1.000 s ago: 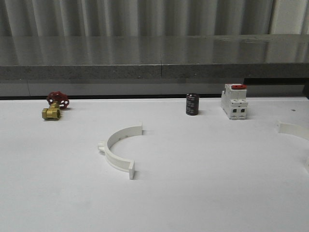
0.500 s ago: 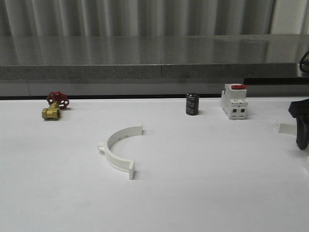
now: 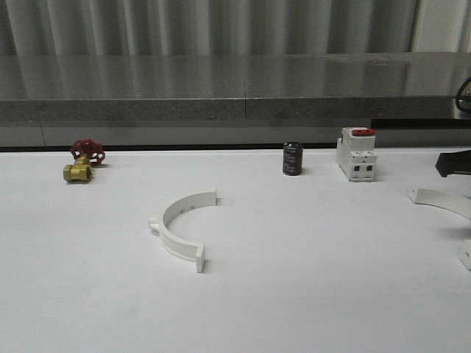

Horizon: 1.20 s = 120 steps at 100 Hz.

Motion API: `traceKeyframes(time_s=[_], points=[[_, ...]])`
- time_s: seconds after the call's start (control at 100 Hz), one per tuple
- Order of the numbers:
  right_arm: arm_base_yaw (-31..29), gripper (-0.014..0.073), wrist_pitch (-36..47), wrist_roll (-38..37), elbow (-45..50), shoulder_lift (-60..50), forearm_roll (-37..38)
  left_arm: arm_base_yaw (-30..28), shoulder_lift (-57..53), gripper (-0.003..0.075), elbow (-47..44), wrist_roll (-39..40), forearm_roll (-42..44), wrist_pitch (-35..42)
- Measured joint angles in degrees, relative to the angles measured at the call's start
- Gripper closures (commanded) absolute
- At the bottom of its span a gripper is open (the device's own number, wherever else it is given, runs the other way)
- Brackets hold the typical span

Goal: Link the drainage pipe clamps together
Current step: 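Grasp the second clamp half's end tab with the right gripper and lift, then carry the held clamp half toward the first half and lower it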

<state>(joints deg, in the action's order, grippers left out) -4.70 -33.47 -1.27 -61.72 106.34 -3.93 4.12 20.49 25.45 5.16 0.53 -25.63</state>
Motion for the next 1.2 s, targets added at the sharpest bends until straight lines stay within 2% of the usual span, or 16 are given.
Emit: traceKeyframes(time_s=[0.38, 0.72, 0.91, 1.2], points=[[0.0, 0.0496, -0.27, -0.1, -0.37, 0.0, -0.47, 0.0, 0.0, 0.074, 0.0, 0.0, 0.0, 0.0], [0.95, 0.0496, -5.32, -1.77, -4.44, -3.08, -2.93, 0.0, 0.0, 0.074, 0.0, 0.0, 0.0, 0.0], [5.1, 0.0496, -6.94, -5.77, -4.69, -5.21, -2.96, 0.0, 0.0, 0.074, 0.0, 0.0, 0.0, 0.0], [16.31, 0.0496, -7.04, -14.7, -4.69, -5.31, -2.32, 0.0, 0.0, 0.074, 0.0, 0.0, 0.0, 0.0]])
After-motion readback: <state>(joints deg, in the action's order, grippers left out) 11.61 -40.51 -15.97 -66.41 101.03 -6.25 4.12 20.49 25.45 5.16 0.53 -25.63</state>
